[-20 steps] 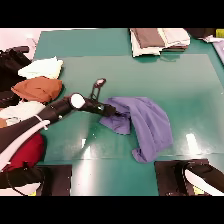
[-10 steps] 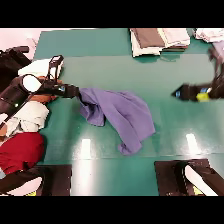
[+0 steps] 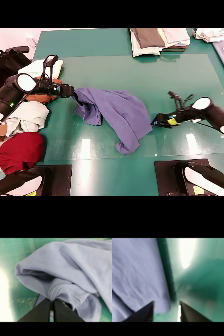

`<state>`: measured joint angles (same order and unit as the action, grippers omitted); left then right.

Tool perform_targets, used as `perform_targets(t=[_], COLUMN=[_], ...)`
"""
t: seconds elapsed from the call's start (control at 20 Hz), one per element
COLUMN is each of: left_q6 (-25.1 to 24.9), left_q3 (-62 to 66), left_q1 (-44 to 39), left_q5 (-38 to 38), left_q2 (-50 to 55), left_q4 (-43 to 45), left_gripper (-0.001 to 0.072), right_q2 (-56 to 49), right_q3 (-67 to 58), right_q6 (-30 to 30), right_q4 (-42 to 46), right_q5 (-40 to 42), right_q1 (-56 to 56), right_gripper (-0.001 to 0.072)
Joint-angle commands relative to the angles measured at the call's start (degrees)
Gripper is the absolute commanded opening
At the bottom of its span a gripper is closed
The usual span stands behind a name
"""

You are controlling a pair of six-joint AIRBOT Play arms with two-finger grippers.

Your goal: Fold the shirts.

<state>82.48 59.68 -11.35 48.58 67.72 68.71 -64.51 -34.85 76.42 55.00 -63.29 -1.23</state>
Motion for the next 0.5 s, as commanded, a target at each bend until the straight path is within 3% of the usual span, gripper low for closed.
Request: perform_targets(t=[0.0,0.05,0.1,0.25,0.45], left_q6=[0.0,0.0,0.0,0.0,0.0], left_q3=[0.1,0.1,0.5,5.2,17.4], left_q1=[0.1,0.1,0.1,0.1,0.2], left_q5=[0.0,-0.2,-0.1,0.8,1.0], left_q2=[0.0,0.0,0.0,-1.9,-9.1], left_q4=[0.2,0.2,0.4,3.5,9.5], left_gripper=[0.0024,0.0024,0.0025,0.0025,0.0025], right_q2=[-6.5,-7.7,-8.4,-6.5,3.6], right_q3=[-3.4,-5.4,-7.5,-16.8,-32.7], right_q6=[-0.4,-0.5,-0.5,-0.4,-0.4], right_q4=[-0.9,-0.9,-0.8,2.1,8.7], right_q5=[5.9,6.2,6.1,3.8,-1.9], right_q1=[7.5,8.5,9.0,8.0,2.3], right_gripper=[0.0197,0.0069,0.0016,0.0015,0.0015])
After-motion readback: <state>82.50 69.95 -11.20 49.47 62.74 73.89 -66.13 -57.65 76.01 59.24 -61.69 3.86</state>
